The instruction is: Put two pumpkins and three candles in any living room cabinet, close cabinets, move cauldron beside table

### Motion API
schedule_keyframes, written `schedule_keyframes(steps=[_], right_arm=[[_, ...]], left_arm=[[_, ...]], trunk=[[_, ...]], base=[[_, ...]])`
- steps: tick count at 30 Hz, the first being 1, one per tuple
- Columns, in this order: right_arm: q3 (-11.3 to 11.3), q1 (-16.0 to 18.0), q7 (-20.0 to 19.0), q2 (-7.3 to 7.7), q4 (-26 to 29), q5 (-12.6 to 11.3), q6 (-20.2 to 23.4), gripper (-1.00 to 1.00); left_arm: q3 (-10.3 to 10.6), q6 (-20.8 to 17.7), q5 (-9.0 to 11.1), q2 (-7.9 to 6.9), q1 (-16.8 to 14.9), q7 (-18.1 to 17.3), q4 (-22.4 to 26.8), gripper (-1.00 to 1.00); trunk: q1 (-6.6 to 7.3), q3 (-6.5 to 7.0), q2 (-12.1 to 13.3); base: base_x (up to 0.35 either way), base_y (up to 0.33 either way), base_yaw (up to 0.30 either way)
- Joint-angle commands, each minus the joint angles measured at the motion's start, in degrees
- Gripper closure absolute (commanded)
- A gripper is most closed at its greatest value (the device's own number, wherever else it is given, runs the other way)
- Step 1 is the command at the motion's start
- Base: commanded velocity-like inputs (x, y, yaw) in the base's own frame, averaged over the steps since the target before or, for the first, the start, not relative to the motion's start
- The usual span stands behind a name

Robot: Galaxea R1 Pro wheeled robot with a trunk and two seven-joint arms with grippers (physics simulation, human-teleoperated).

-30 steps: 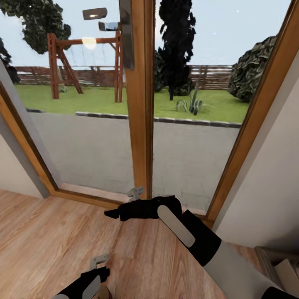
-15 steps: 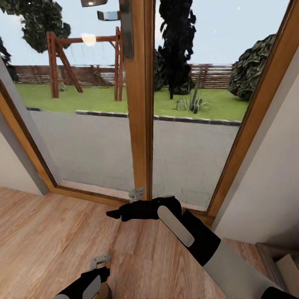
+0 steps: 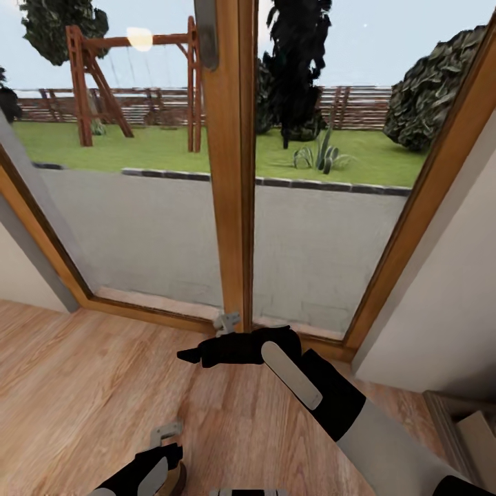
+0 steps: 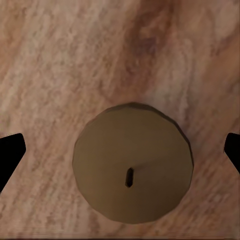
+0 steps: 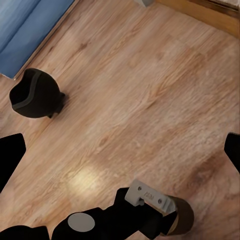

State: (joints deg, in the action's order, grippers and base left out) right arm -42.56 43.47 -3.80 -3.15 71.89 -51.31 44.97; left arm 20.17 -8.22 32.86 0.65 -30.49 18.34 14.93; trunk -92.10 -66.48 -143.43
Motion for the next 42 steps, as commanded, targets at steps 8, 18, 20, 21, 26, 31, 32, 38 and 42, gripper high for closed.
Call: schedule_keyframes(steps=[8,18,20,21,26,31,32,38,42], right_arm=[[0.0,0.0,-0.3,-0.01,0.0,0.3,0.2,-1.00],[0.0,0.0,-0.3,-0.01,-0.1,0.3,0.2,-1.00],[0.0,0.0,-0.3,-0.01,-0.1,0.3,0.2,-1.00],[0.0,0.0,-0.3,-0.01,-0.1,0.3,0.2,-1.00],[0.0,0.0,-0.3,-0.01,-0.5,0.3,0.1,-1.00],[0.0,0.0,-0.3,-0.01,-0.7,0.3,0.1,-1.00],[0.0,0.0,-0.3,-0.01,-0.7,0.3,0.1,-1.00],[0.0,0.0,-0.3,-0.01,-0.7,0.3,0.1,-1.00],[0.0,0.0,-0.3,-0.01,-0.8,0.3,0.0,-1.00]], left_arm=[[0.5,-0.4,0.4,-0.04,0.0,0.6,0.1,-1.00],[0.6,0.1,-0.1,0.47,0.0,0.2,0.1,-1.00],[0.7,0.2,-0.3,0.54,0.0,0.1,0.1,-1.00],[0.8,0.3,-0.3,0.56,0.0,0.1,0.1,-1.00],[0.8,0.4,-0.3,0.51,0.0,0.0,0.1,-1.00],[0.8,0.5,-0.4,0.49,0.0,0.0,0.1,-1.00],[0.8,0.5,-0.4,0.49,0.0,0.0,0.1,-1.00],[0.9,0.5,-0.4,0.51,0.0,0.0,0.1,-1.00],[0.9,0.5,-0.4,0.51,0.0,0.0,0.1,-1.00]], trunk=[[-0.19,-1.83,-0.1],[-0.42,-3.82,-0.3],[-0.42,-3.82,-0.3],[-0.42,-3.82,-0.3],[-0.53,-4.71,-0.3],[-0.66,-5.81,-0.4],[-0.68,-6.04,-0.4],[-0.68,-6.04,-0.4],[-0.68,-6.04,-0.4]], base=[[0.000,0.000,0.000],[0.000,0.000,0.000],[0.000,0.000,0.000],[0.000,0.000,0.000],[0.000,0.000,0.000],[0.000,0.000,0.000],[0.000,0.000,0.000],[0.000,0.000,0.000],[0.000,0.000,0.000]])
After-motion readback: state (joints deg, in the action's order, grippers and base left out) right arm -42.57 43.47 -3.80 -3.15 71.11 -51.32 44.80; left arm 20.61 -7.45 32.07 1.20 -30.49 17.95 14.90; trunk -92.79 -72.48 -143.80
